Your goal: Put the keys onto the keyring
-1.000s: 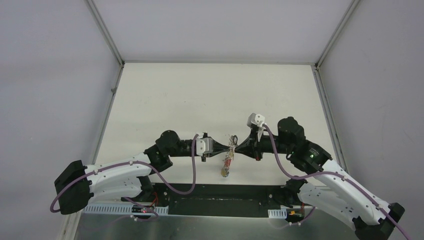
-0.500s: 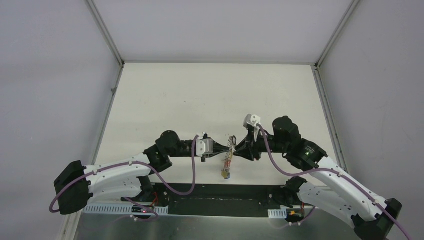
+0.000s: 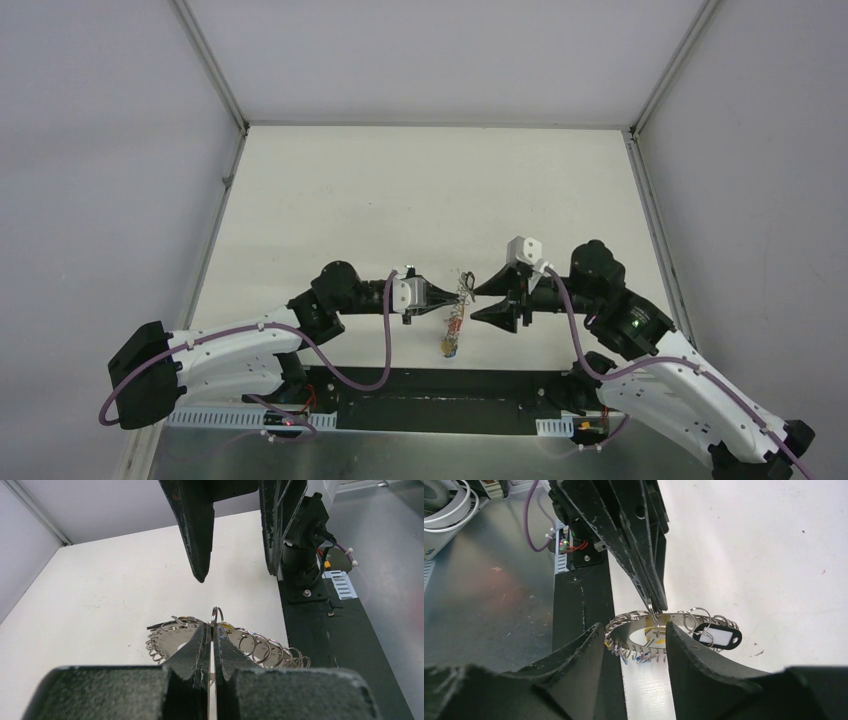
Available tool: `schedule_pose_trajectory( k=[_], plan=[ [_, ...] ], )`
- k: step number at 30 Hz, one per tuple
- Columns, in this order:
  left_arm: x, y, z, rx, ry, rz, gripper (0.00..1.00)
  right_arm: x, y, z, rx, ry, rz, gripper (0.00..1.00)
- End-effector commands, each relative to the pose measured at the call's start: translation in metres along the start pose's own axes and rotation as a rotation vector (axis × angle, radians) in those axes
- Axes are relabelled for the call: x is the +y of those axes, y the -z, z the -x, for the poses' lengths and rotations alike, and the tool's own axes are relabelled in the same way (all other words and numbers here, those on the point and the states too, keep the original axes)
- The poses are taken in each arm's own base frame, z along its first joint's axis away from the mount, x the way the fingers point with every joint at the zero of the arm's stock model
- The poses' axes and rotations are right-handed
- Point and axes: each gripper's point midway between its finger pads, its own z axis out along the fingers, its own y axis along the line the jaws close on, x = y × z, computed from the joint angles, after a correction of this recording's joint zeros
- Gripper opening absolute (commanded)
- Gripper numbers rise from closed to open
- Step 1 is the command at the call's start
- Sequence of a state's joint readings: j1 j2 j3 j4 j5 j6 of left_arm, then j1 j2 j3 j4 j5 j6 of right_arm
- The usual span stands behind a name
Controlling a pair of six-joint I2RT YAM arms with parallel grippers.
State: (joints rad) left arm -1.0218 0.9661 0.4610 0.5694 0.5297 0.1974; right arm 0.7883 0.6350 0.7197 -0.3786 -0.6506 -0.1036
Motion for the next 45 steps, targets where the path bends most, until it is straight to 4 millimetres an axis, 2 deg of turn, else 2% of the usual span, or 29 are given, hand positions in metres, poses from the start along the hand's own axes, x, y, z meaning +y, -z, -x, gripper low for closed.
schedule_pose_trajectory(
  k=[1, 7, 19, 24, 31, 35, 41, 45],
  plan=[
    [0.004, -0.002, 0.044, -0.130, -0.082, 0.001, 0.00, 0.011, -0.002, 0.018, -0.081, 0.105, 0.076, 0.50],
    [0.003, -0.002, 0.044, -0.133, -0.077, 0.000, 0.00, 0.008, -0.007, 0.015, -0.072, 0.124, 0.089, 0.38],
    [0.003, -0.002, 0.045, -0.136, -0.066, -0.003, 0.00, -0.003, -0.022, 0.010, -0.049, 0.099, 0.093, 0.38],
    [0.003, -0.003, 0.047, -0.141, -0.066, -0.003, 0.00, -0.003, -0.026, 0.005, -0.039, 0.093, 0.105, 0.24],
    [0.003, -0.002, 0.050, -0.146, -0.070, -0.003, 0.00, -0.005, -0.027, -0.004, -0.024, 0.094, 0.104, 0.19],
    [0.003, -0.002, 0.049, -0.141, -0.067, -0.004, 0.00, -0.005, -0.027, -0.003, -0.025, 0.103, 0.104, 0.00],
    [0.004, 0.000, 0.049, -0.130, -0.067, 0.006, 0.00, -0.006, -0.026, -0.004, -0.009, 0.108, 0.102, 0.00],
    [0.004, 0.003, 0.042, -0.068, -0.068, 0.005, 0.17, -0.007, -0.024, -0.004, 0.036, 0.099, 0.101, 0.00]
  ],
)
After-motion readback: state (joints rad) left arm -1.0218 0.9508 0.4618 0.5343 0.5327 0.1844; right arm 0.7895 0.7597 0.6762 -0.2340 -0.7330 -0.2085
